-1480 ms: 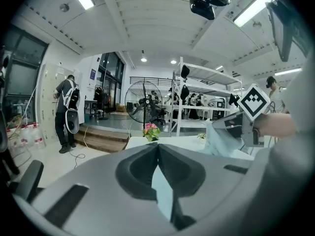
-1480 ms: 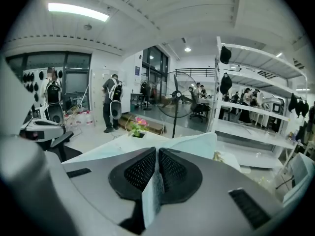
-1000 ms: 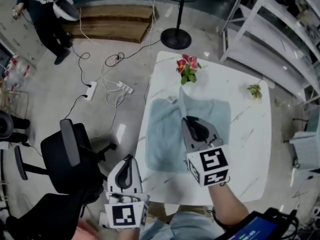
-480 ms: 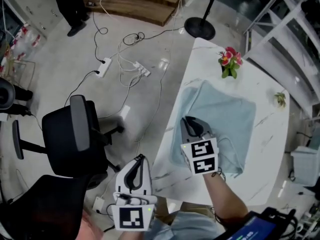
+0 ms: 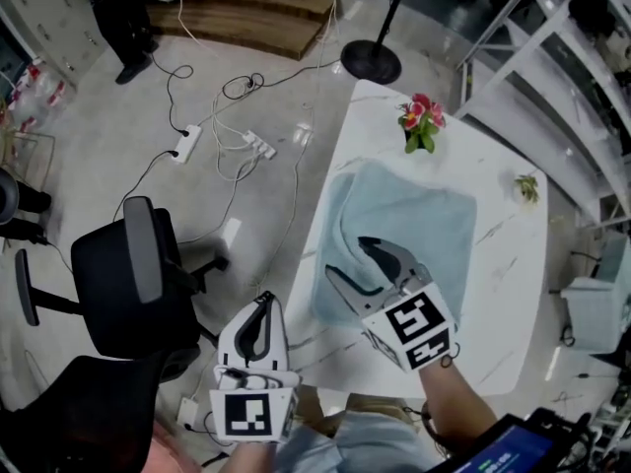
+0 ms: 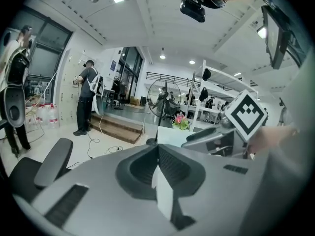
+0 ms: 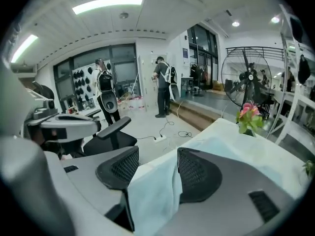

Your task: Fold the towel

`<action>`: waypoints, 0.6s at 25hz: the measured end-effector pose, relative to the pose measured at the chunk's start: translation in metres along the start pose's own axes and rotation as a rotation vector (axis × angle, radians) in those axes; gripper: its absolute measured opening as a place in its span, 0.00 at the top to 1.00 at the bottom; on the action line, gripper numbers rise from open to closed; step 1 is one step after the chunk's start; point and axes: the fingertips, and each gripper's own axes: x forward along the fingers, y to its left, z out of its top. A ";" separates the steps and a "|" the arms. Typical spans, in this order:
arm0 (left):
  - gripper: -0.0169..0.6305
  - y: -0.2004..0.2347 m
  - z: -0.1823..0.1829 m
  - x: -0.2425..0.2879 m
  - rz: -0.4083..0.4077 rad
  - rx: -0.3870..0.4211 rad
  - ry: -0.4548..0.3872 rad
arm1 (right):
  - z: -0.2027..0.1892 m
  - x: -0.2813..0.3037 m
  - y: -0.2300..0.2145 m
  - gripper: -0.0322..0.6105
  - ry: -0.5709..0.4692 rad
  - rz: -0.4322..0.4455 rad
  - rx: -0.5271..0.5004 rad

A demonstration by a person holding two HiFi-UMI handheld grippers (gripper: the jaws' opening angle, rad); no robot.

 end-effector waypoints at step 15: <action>0.96 -0.031 -0.031 0.016 -0.069 0.022 0.069 | -0.098 -0.025 -0.005 0.90 0.168 -0.025 -0.087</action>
